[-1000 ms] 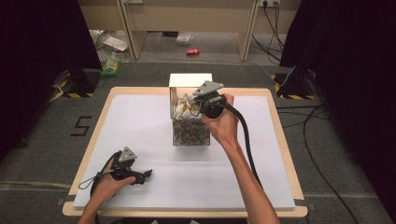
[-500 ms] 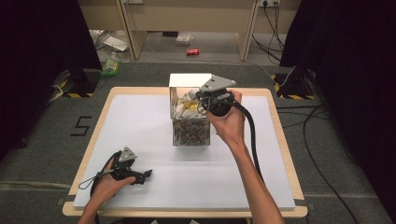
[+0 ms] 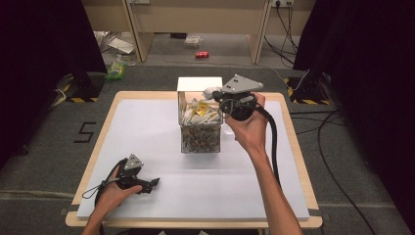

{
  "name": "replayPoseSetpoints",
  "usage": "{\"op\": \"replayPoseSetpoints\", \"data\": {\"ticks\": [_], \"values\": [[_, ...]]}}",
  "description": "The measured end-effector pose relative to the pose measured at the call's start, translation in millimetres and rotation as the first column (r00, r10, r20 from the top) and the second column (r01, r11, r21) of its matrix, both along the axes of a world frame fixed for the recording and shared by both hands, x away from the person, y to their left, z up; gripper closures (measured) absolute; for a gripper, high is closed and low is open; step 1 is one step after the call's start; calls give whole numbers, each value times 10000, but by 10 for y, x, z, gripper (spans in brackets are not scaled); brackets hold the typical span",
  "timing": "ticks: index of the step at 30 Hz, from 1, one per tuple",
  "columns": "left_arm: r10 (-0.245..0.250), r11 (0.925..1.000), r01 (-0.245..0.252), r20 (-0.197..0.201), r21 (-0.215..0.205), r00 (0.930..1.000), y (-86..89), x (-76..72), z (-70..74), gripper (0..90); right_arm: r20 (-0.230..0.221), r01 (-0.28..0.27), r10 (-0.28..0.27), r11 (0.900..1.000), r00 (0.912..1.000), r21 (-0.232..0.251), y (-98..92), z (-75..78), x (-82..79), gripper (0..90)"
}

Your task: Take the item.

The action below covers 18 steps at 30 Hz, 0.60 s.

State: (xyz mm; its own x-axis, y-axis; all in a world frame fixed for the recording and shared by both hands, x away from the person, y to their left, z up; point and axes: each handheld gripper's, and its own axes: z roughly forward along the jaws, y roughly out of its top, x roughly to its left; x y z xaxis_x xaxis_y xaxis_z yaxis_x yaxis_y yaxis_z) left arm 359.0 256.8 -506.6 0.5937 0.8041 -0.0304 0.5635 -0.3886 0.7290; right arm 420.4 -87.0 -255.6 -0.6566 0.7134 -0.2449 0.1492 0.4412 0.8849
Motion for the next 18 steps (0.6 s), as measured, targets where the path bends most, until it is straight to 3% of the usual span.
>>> {"op": "replayPoseSetpoints", "data": {"ticks": [18], "values": [[5,10000,-5,-13,-11,10000,-1,-1,0,0,174,536,-555,9938,9983,978,-441,86,-74,900]]}}
